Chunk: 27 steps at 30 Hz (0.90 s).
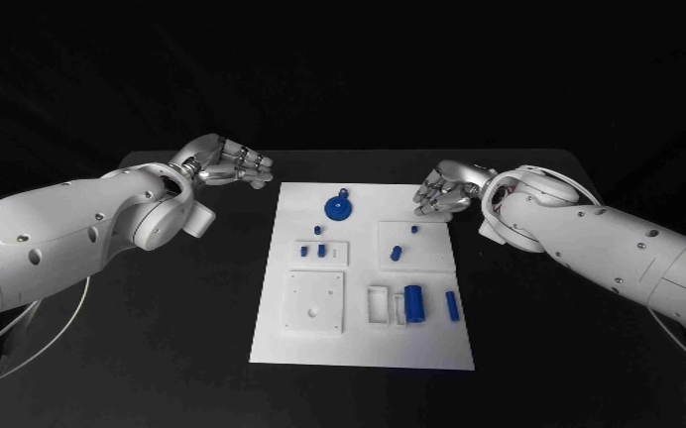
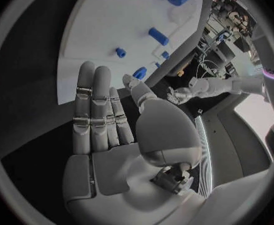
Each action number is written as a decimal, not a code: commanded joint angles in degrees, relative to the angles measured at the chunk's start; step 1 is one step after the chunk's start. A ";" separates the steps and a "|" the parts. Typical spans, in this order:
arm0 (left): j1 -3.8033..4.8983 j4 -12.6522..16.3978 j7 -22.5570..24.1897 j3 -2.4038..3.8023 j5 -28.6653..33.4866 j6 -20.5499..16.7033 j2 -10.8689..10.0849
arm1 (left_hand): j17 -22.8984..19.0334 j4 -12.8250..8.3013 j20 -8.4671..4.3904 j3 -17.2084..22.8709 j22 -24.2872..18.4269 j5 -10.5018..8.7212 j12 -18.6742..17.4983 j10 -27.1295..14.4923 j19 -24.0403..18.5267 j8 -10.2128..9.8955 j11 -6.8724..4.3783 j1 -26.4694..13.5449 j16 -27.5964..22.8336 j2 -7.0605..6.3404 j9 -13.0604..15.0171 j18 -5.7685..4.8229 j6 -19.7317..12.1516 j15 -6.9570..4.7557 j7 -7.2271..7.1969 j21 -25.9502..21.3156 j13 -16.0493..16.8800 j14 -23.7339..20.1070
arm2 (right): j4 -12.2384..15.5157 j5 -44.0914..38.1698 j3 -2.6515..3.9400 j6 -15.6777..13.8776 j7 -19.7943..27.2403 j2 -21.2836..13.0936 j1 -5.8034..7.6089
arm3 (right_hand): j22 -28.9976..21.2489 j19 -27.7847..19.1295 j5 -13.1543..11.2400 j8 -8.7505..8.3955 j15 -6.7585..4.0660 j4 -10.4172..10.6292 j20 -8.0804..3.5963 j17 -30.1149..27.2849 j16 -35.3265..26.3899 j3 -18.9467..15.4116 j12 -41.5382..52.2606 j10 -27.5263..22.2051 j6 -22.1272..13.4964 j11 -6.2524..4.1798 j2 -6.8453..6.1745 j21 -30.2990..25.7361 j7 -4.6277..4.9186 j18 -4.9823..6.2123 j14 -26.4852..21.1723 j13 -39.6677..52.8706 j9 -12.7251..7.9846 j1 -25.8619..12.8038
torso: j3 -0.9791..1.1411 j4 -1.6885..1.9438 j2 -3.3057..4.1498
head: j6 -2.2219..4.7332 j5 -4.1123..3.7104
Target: Assemble the parts on the task board
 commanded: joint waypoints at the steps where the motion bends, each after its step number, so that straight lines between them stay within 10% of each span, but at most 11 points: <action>1: 0.17 1.14 3.79 0.01 10.35 1.63 -0.76 | -0.81 0.87 1.13 -0.43 -5.07 -0.16 0.26 -0.58 -1.15 0.06 0.35 -0.60 -4.87 0.36 0.03 -0.09 -0.56 0.77 0.23 0.10 -0.02 0.25 | 1.63 -8.92 -0.38 1.90 -3.89 -0.58 -0.27 | 0.76 0.75 -0.93 -0.19 0.16 0.10 0.05 2.49 2.59 -0.85 -0.14 -0.71 -0.05 0.03 -0.15 0.75 -0.44 0.74 1.30 -0.04 -0.05 -0.35 | -0.02 0.05 -0.01 | -0.01 -0.34; 16: 0.19 2.32 4.99 -0.02 13.91 2.92 -2.01 | -2.99 0.64 2.60 -2.95 -29.18 0.29 0.18 -1.45 1.42 0.00 0.64 -0.04 -10.98 1.26 -0.01 0.43 -1.11 2.39 0.26 0.42 -0.06 -1.51 | 6.55 -10.93 -1.15 3.18 -5.41 -2.22 -1.47 | 5.29 1.26 -0.14 -0.19 0.21 3.33 -0.31 6.93 8.79 -6.41 -0.15 -1.83 -1.31 0.28 -0.88 3.21 -0.11 0.28 -0.61 -0.01 -0.07 1.65 | 0.06 0.03 0.08 | -0.21 -0.50; 27: 0.19 1.96 4.61 -0.03 13.99 2.95 -1.81 | -2.97 0.50 2.50 -3.10 -30.68 0.39 0.19 -1.74 1.94 0.00 0.98 0.08 -10.95 1.43 -0.01 0.44 -0.69 2.33 0.61 0.52 -0.06 -1.19 | 8.68 -11.86 -1.20 2.49 -5.58 -2.41 -2.27 | 7.56 1.05 -0.86 -0.20 -0.33 1.20 -0.92 7.48 9.63 -1.51 -0.19 0.49 -0.78 -0.25 -0.56 4.28 -0.20 -0.09 -0.86 -0.03 -0.07 1.49 | 0.04 0.03 0.03 | -0.42 -0.50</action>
